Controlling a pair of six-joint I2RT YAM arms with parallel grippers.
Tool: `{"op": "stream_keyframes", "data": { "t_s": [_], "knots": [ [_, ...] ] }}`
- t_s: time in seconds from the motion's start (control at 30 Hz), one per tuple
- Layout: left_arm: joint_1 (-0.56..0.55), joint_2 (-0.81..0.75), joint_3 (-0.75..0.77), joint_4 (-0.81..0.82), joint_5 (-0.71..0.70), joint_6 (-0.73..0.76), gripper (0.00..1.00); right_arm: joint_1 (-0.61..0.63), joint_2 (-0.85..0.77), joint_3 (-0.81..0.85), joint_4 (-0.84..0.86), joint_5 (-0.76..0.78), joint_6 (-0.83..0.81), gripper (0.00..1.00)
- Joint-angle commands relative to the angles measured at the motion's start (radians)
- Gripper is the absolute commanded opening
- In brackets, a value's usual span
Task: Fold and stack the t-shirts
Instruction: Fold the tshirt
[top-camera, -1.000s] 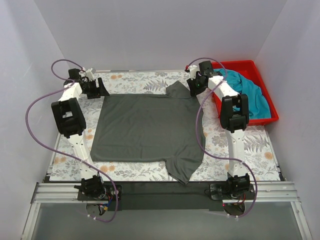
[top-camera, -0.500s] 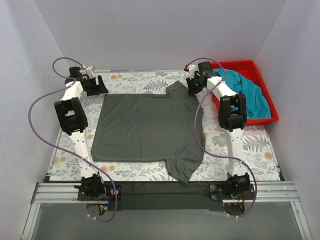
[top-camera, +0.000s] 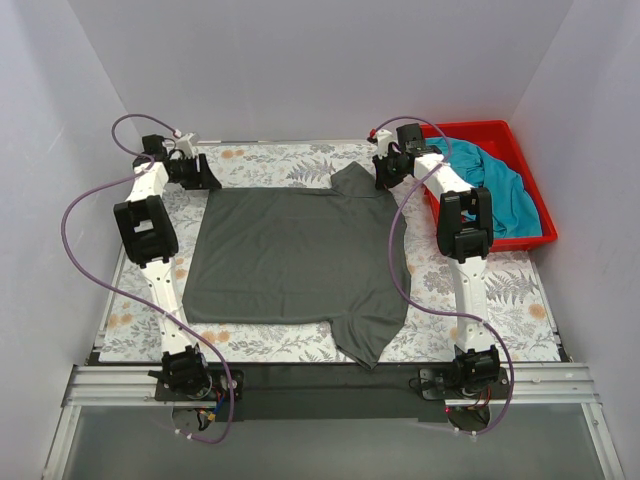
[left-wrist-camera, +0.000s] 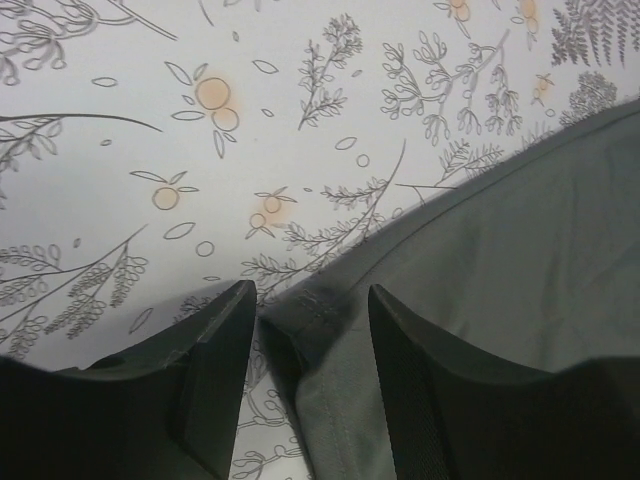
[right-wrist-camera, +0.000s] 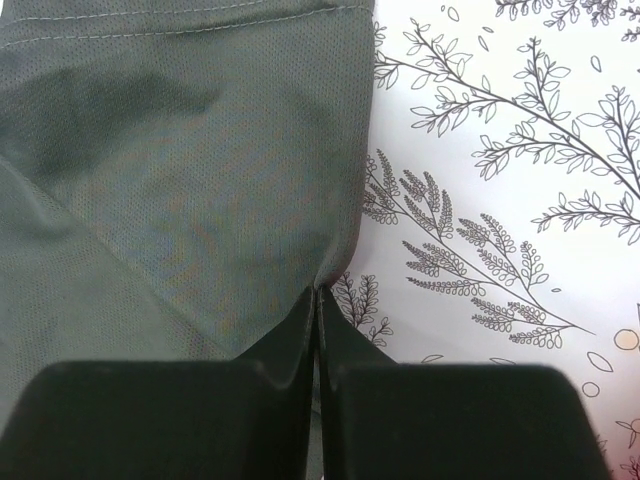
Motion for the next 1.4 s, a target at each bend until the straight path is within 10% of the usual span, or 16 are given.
{"op": "stream_keyframes", "data": {
  "t_s": [0.0,0.27,0.53,1.37],
  "knots": [
    [-0.007,-0.011,0.013,-0.051,0.077,0.046,0.46,-0.001,0.013,0.034,0.008,-0.035,-0.012,0.01],
    [-0.008,-0.008,0.027,-0.057,0.107,0.043,0.34,-0.001,-0.009,0.035,0.011,-0.058,-0.015,0.01],
    [-0.008,-0.006,0.039,-0.022,0.069,0.026,0.00,-0.017,-0.030,0.034,0.025,-0.063,-0.012,0.01],
    [0.001,-0.233,-0.205,0.146,0.137,0.164,0.00,-0.035,-0.219,-0.118,0.027,-0.188,-0.032,0.01]
  ]
}}
